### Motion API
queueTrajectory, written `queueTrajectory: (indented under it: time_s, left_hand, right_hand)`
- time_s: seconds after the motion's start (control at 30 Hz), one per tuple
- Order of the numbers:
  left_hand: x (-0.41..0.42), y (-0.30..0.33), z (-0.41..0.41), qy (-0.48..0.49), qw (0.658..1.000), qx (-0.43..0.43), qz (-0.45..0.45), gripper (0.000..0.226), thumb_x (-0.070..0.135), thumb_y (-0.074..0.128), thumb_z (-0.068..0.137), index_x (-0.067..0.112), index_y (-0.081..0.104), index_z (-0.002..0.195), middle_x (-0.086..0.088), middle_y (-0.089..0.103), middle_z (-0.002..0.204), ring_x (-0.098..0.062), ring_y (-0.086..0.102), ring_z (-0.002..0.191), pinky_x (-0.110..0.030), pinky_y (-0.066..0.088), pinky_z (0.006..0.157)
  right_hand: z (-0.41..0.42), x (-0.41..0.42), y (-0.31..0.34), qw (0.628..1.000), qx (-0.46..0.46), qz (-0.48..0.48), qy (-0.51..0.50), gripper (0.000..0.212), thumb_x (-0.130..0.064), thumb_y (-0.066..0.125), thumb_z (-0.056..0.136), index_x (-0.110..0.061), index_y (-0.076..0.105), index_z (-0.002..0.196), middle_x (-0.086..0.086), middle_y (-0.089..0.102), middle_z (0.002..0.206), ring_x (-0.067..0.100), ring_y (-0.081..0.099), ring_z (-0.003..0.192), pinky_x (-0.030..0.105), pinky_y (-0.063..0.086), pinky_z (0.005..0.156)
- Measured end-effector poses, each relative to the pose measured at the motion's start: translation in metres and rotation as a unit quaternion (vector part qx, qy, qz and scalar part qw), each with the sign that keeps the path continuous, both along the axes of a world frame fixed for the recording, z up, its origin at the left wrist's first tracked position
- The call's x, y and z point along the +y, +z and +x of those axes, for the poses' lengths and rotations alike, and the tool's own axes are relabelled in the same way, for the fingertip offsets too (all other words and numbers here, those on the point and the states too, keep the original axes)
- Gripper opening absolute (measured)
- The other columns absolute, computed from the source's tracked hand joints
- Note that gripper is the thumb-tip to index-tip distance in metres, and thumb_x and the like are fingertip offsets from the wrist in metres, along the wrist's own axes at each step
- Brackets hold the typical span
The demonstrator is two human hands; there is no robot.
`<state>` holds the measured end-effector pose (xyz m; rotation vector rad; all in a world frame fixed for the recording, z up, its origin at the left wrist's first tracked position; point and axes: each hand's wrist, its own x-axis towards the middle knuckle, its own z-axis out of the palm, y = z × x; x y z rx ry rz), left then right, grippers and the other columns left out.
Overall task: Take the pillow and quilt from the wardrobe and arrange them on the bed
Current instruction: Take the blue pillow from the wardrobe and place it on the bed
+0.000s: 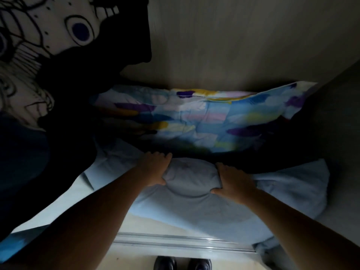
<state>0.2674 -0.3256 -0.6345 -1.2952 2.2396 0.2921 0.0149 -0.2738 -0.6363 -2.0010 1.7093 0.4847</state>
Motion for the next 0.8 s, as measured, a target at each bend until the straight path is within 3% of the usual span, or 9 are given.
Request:
queueTrajectory:
  time_s: [0.13, 0.33, 0.47, 0.6, 0.67, 0.8]
  left_hand:
    - [0.033, 0.019, 0.008, -0.007, 1.000, -0.013, -0.005, 0.046, 0.044, 0.064, 0.079, 0.015, 0.057, 0.114, -0.007, 0.066, 0.117, -0.027, 0.061, 0.109, -0.035, 0.042, 0.091]
    - [0.064, 0.087, 0.006, -0.030, 0.999, -0.025, -0.018, 0.036, 0.035, 0.056, 0.085, 0.013, 0.065, 0.111, -0.010, 0.070, 0.112, -0.028, 0.063, 0.108, -0.031, 0.043, 0.092]
    - [0.071, 0.158, 0.006, -0.081, 0.990, 0.085, -0.071, 0.027, 0.028, 0.077, 0.067, 0.010, 0.074, 0.087, -0.011, 0.075, 0.091, -0.026, 0.071, 0.090, -0.029, 0.052, 0.082]
    - [0.077, 0.209, 0.001, -0.087, 0.995, 0.022, -0.039, 0.036, 0.042, 0.064, 0.082, 0.018, 0.066, 0.109, -0.007, 0.068, 0.116, -0.027, 0.060, 0.113, -0.033, 0.041, 0.100]
    - [0.084, 0.229, -0.002, -0.108, 0.993, 0.025, -0.027, 0.036, 0.042, 0.062, 0.084, 0.021, 0.064, 0.113, -0.007, 0.067, 0.119, -0.028, 0.060, 0.113, -0.031, 0.042, 0.095]
    - [0.119, 0.268, 0.008, -0.172, 0.982, 0.065, -0.040, 0.030, 0.040, 0.063, 0.082, 0.017, 0.065, 0.101, -0.011, 0.067, 0.108, -0.034, 0.060, 0.102, -0.035, 0.048, 0.089]
  right_hand:
    - [0.013, 0.034, 0.016, 0.999, -0.023, 0.042, -0.016, 0.059, -0.052, 0.061, 0.084, -0.016, 0.054, 0.130, 0.009, 0.062, 0.128, 0.027, 0.058, 0.119, 0.033, 0.046, 0.095]
    - [0.017, 0.073, 0.079, 0.997, -0.017, 0.047, -0.061, 0.051, -0.050, 0.059, 0.087, -0.013, 0.063, 0.121, 0.013, 0.068, 0.119, 0.029, 0.063, 0.113, 0.035, 0.049, 0.092]
    - [0.016, 0.093, 0.141, 0.994, -0.015, 0.028, -0.103, 0.054, -0.055, 0.055, 0.087, -0.015, 0.062, 0.123, 0.011, 0.066, 0.123, 0.029, 0.061, 0.116, 0.034, 0.048, 0.094]
    - [0.023, 0.124, 0.202, 0.987, -0.017, 0.017, -0.157, 0.056, -0.056, 0.056, 0.086, -0.012, 0.064, 0.119, 0.012, 0.066, 0.123, 0.030, 0.060, 0.116, 0.035, 0.048, 0.094]
    - [0.029, 0.148, 0.228, 0.980, -0.012, 0.010, -0.196, 0.057, -0.057, 0.058, 0.084, -0.012, 0.064, 0.118, 0.013, 0.066, 0.122, 0.031, 0.061, 0.115, 0.036, 0.048, 0.093]
    - [0.054, 0.211, 0.275, 0.966, 0.008, -0.023, -0.257, 0.049, -0.054, 0.063, 0.080, -0.017, 0.067, 0.112, 0.012, 0.069, 0.115, 0.032, 0.064, 0.106, 0.034, 0.052, 0.084]
